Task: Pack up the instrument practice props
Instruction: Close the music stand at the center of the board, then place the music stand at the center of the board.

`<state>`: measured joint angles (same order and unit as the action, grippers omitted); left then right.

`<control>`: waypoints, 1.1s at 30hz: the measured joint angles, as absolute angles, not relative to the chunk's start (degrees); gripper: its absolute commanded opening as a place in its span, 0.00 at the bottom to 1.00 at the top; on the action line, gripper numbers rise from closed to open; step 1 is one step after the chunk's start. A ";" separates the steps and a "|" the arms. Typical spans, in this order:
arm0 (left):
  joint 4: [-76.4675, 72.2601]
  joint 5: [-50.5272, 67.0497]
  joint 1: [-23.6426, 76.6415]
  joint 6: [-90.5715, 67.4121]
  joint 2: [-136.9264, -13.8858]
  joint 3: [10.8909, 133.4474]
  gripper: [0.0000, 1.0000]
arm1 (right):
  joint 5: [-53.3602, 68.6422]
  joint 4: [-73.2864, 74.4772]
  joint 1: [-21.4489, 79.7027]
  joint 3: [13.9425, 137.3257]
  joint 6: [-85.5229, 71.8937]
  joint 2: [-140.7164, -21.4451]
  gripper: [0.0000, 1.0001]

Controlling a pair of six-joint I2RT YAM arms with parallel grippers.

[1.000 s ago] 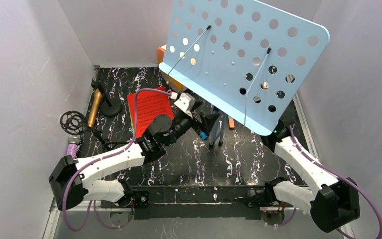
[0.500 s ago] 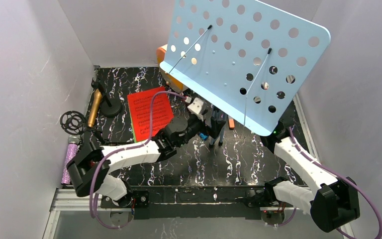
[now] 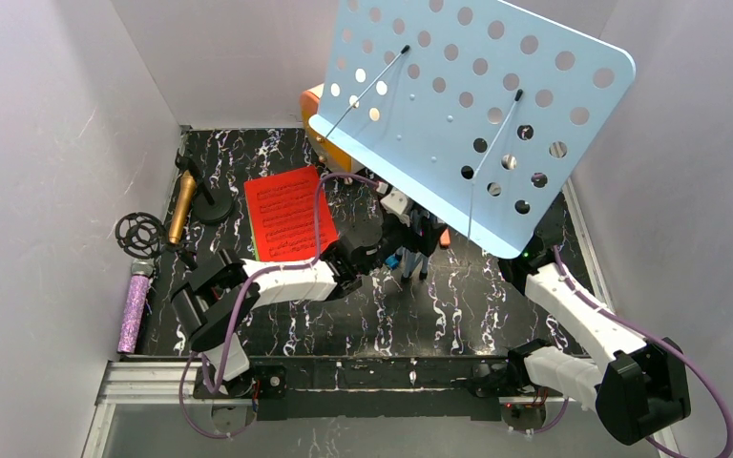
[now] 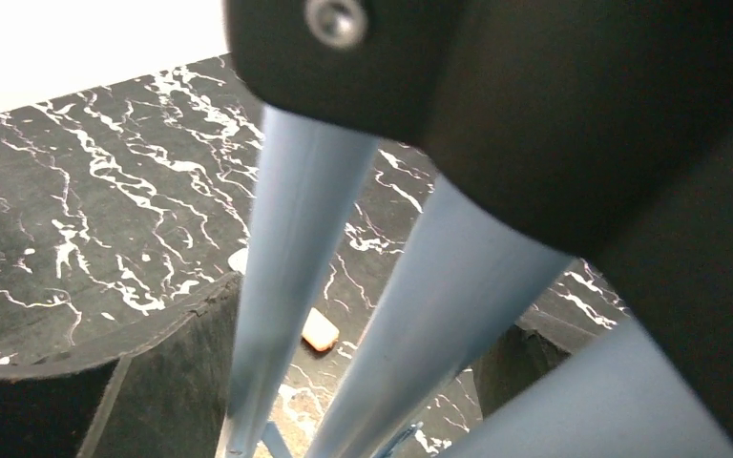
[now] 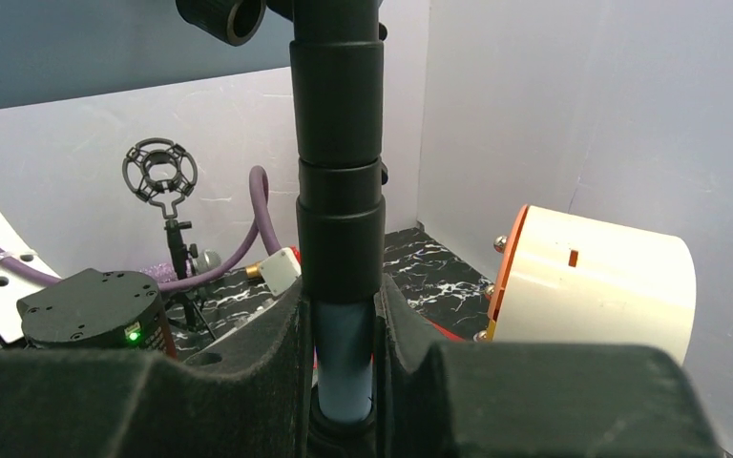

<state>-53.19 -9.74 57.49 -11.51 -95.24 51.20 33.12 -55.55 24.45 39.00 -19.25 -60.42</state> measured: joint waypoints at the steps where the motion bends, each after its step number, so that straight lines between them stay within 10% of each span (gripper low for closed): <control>1: -53.32 -10.00 57.47 -11.44 -95.33 51.24 0.66 | 32.95 -55.57 24.47 38.92 -19.25 -60.36 0.01; 12: -52.80 -6.44 57.41 -8.36 -94.87 51.24 0.19 | 29.67 -52.21 24.91 38.83 -19.55 -58.76 0.01; 33: -33.10 9.02 58.15 -26.17 -88.84 48.34 0.02 | 7.57 -32.38 25.10 30.87 -33.43 -50.33 0.01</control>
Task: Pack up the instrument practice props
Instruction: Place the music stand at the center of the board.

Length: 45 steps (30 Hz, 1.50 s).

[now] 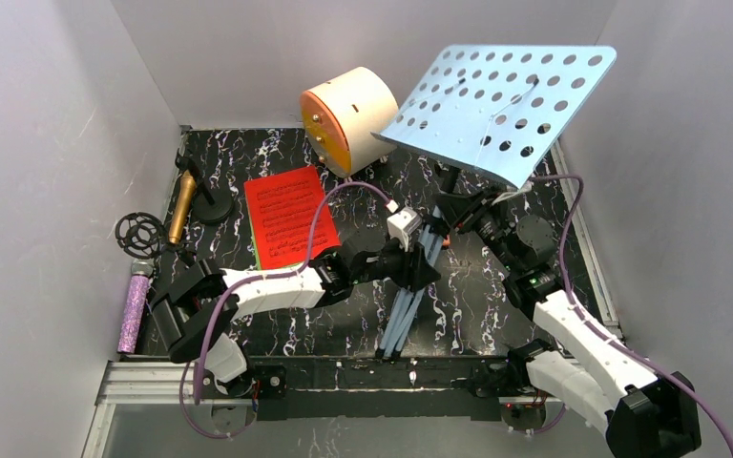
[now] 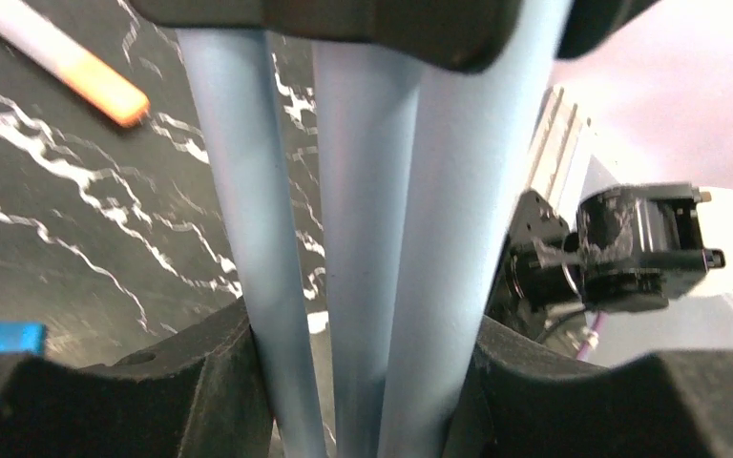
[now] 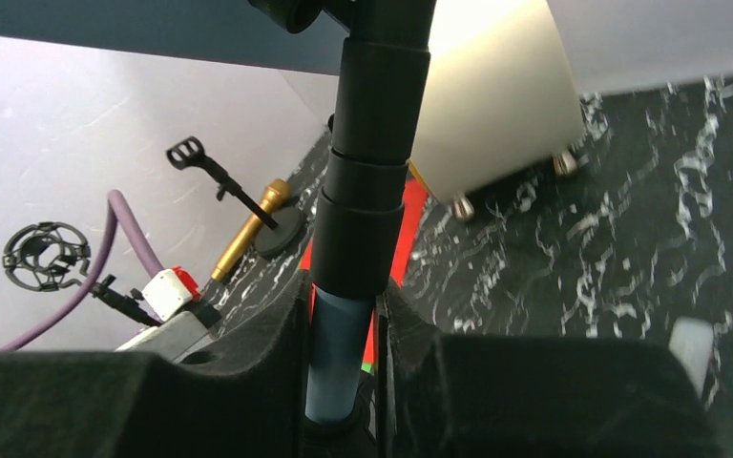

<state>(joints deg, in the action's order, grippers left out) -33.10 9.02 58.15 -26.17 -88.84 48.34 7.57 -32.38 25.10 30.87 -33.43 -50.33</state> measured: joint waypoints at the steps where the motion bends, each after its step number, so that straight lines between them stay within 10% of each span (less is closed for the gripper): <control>1: -32.12 9.69 58.35 -27.09 -88.84 47.94 0.02 | 6.66 -31.83 25.10 29.56 -34.52 -49.84 0.01; 15: -28.23 11.66 59.46 -29.45 -90.04 46.00 0.00 | -2.87 -27.79 25.23 19.55 -41.45 -43.79 0.01; 45: -20.32 8.29 58.26 -31.79 -108.38 59.02 0.00 | -4.75 -40.58 16.64 17.63 -40.69 -72.66 0.06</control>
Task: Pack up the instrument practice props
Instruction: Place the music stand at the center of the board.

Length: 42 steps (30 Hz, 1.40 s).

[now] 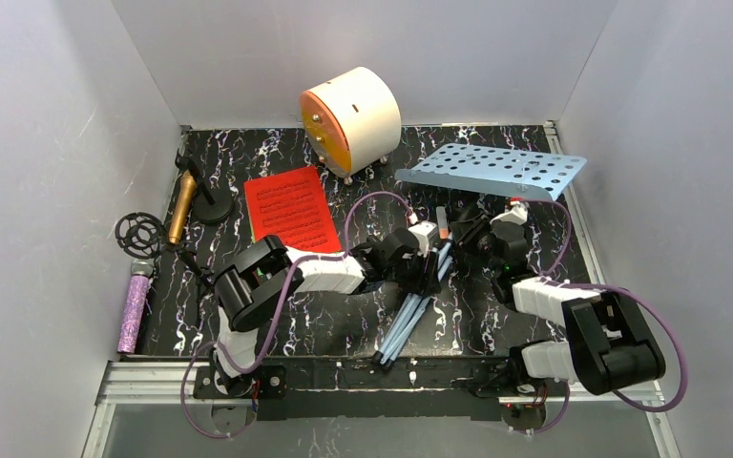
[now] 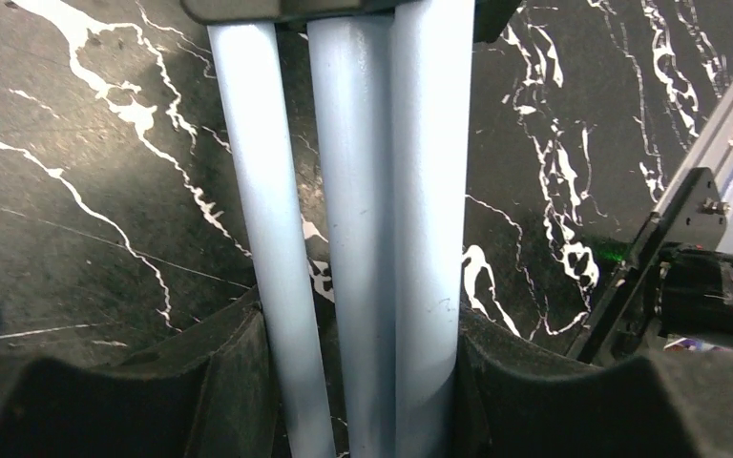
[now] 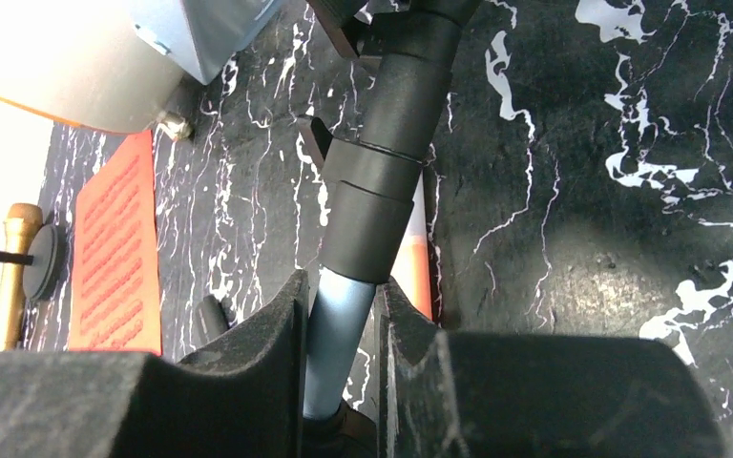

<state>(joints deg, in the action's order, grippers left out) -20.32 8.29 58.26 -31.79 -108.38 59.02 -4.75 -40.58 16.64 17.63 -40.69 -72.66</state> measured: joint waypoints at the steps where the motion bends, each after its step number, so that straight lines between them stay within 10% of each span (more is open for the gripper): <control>1: -19.33 8.36 58.06 -31.29 -108.84 59.92 0.00 | -4.75 -40.84 16.47 17.91 -40.84 -73.43 0.10; 7: -15.59 7.97 57.34 -29.39 -110.13 63.00 0.00 | -4.49 -41.52 15.75 19.64 -41.45 -76.34 0.47; 15: -14.55 7.97 55.90 -28.25 -111.20 63.81 0.01 | -4.45 -36.10 15.31 20.27 -37.78 -75.16 0.67; 27: -15.11 9.10 55.94 -29.28 -111.26 63.83 0.05 | -5.02 -22.06 14.96 24.01 -35.62 -61.65 0.88; 42: -20.16 9.87 56.82 -35.51 -113.19 64.05 0.43 | -5.67 -4.45 14.96 29.41 -36.03 -43.44 0.99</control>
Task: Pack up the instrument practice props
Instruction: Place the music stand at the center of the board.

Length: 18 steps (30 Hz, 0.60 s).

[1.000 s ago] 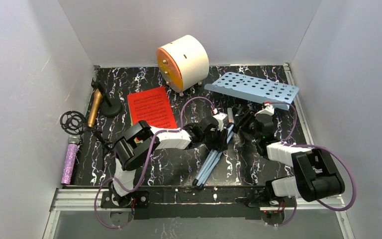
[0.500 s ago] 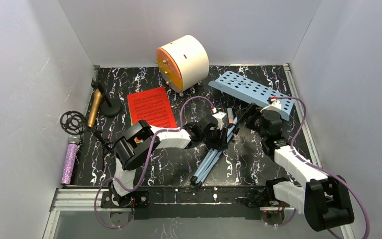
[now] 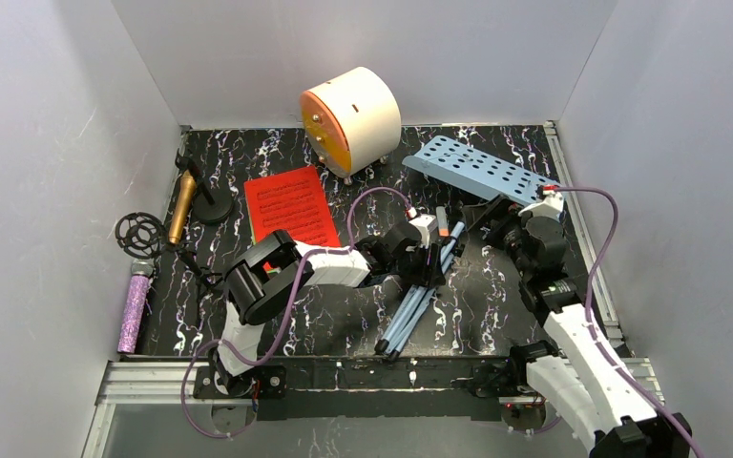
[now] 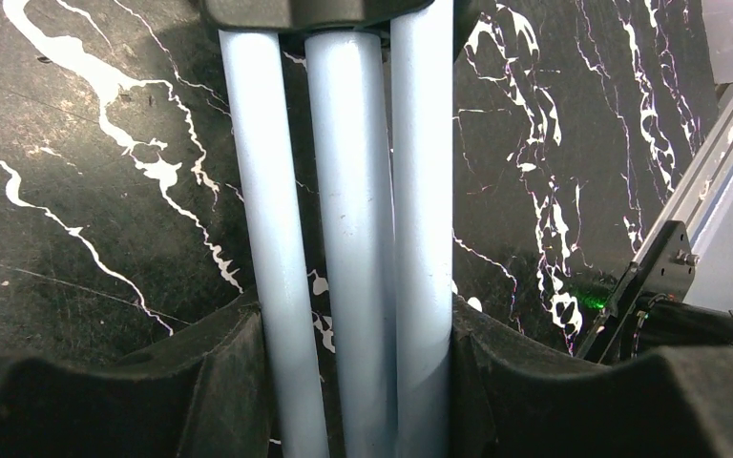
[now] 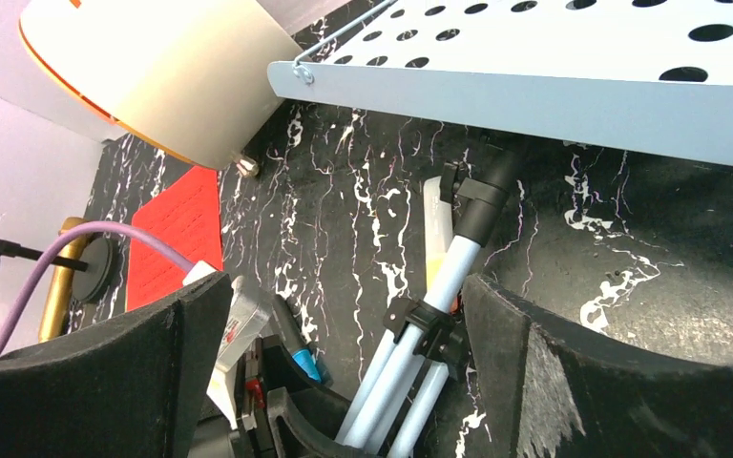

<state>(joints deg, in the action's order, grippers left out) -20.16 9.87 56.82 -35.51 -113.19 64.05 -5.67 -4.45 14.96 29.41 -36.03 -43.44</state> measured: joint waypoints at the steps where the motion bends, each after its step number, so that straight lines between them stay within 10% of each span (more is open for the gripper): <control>1: -20.16 9.87 56.82 -35.55 -113.19 64.05 0.44 | -5.72 -3.60 14.96 29.47 -36.01 -42.52 0.99; 18: -28.75 8.51 58.15 -38.35 -115.48 63.83 0.71 | -9.78 7.11 14.96 31.14 -32.51 -31.55 0.99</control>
